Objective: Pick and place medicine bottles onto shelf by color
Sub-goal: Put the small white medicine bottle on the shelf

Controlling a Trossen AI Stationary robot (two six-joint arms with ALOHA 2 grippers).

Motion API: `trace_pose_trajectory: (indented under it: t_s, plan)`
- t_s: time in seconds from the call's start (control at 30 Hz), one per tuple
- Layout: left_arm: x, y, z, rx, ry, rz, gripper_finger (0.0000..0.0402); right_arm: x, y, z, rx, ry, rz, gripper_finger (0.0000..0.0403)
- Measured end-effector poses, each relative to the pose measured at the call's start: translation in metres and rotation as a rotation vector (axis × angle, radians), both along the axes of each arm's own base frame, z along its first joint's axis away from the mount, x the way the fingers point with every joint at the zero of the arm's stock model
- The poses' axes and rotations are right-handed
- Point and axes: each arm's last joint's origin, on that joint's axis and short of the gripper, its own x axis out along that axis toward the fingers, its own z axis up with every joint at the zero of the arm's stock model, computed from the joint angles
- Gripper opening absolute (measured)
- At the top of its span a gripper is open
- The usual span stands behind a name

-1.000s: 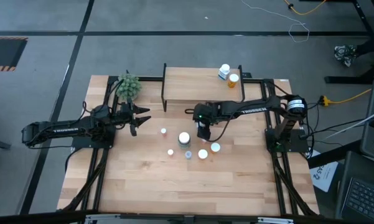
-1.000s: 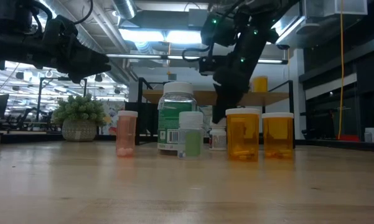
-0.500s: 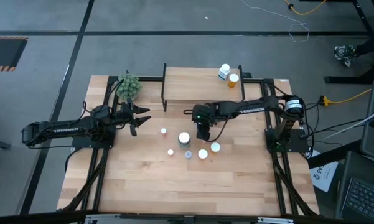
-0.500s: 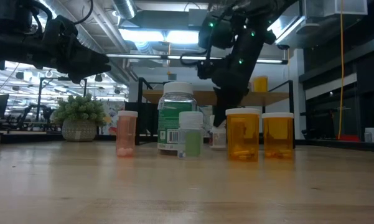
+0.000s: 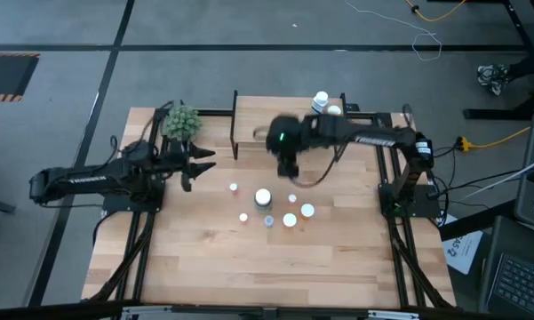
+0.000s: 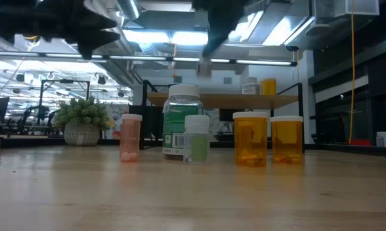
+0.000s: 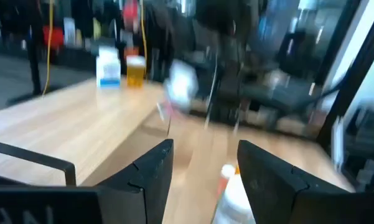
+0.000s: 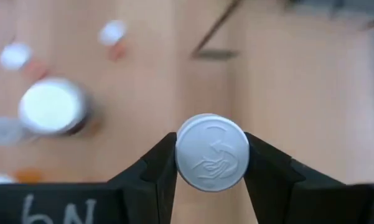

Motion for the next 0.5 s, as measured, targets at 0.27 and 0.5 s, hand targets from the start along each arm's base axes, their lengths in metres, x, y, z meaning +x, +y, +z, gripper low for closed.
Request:
trace_pose_trajectory:
  t_s: [0.27,0.5]
  plan:
    - [0.049,0.010,0.034,0.005,0.372,0.005,0.0173,-0.026,-0.055,0.071,-0.081,-0.161,-0.091,0.0150]
    - [0.085,0.017,0.018,-0.072,0.681,-0.009,0.0173,-0.050,-0.105,0.052,0.059,-0.068,-0.170,0.0150]
